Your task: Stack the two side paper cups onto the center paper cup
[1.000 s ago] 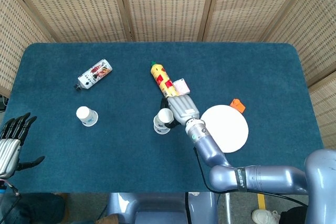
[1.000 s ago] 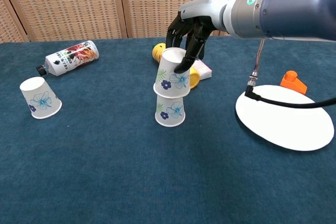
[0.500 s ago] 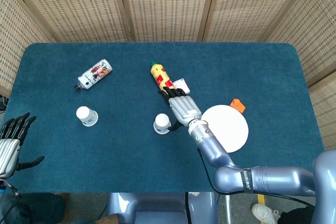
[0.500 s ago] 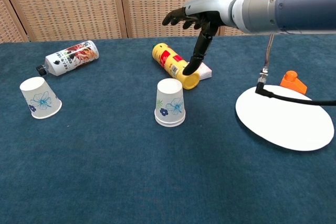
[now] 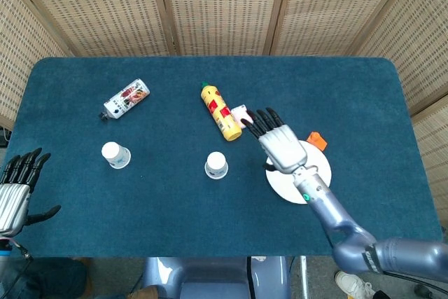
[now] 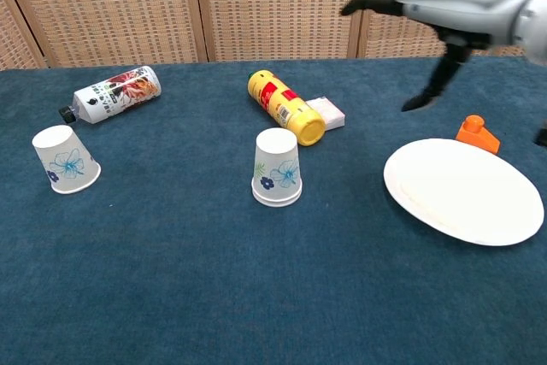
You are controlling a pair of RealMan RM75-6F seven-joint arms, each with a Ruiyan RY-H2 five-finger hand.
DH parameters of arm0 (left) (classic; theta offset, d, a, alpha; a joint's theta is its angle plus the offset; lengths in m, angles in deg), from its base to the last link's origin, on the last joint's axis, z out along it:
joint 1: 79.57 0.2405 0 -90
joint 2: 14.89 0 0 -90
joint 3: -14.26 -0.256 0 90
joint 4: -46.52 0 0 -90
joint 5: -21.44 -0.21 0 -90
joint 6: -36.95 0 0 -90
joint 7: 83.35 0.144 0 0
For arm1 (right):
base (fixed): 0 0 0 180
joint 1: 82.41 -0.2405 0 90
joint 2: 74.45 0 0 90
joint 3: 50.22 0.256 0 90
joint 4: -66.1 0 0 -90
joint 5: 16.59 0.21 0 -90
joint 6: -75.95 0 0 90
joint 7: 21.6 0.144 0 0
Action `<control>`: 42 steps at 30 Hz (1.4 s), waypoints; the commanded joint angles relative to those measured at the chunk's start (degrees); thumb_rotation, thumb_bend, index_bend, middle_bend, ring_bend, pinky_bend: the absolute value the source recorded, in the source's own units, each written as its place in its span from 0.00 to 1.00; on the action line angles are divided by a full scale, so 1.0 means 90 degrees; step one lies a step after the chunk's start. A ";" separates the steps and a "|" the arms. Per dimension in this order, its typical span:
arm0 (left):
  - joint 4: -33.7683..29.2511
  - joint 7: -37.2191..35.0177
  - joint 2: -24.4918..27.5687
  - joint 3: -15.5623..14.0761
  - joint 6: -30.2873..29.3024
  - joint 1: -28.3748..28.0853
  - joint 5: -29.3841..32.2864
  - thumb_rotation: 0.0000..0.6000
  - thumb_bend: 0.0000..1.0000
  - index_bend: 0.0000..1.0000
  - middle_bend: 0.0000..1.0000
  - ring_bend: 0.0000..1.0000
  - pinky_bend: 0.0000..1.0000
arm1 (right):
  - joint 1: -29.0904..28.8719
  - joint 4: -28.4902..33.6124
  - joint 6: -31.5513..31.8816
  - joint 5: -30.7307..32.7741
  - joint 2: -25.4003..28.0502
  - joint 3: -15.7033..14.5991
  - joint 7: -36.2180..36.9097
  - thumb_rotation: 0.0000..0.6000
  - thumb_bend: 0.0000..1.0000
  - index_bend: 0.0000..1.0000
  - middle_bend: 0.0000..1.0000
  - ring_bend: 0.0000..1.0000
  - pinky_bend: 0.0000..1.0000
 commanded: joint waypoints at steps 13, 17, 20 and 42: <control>0.0825 0.0098 0.0043 0.0508 0.1666 -0.1398 0.0149 1.00 0.00 0.00 0.00 0.00 0.00 | 0.3259 -0.1464 0.2876 -0.2649 0.0229 -0.1593 0.1632 1.00 0.00 0.04 0.00 0.00 0.00; 0.1400 0.0411 -0.0317 0.0581 0.2295 -0.1931 0.0181 1.00 0.00 0.00 0.00 0.00 0.00 | 0.3444 -0.1435 0.2925 -0.2702 0.0235 -0.1493 0.1493 1.00 0.00 0.04 0.00 0.00 0.00; 0.1727 0.0403 -0.0557 0.0619 0.2791 -0.2282 0.0312 1.00 0.00 0.00 0.00 0.00 0.04 | 0.3562 -0.1444 0.2894 -0.2634 0.0189 -0.1352 0.1580 1.00 0.00 0.04 0.00 0.00 0.00; 0.4055 -0.0361 -0.2048 0.0396 0.4008 -0.3365 0.0444 1.00 0.01 0.22 0.20 0.24 0.32 | 0.3886 -0.1701 0.2447 -0.2374 0.0196 -0.0590 0.2217 1.00 0.00 0.06 0.02 0.00 0.00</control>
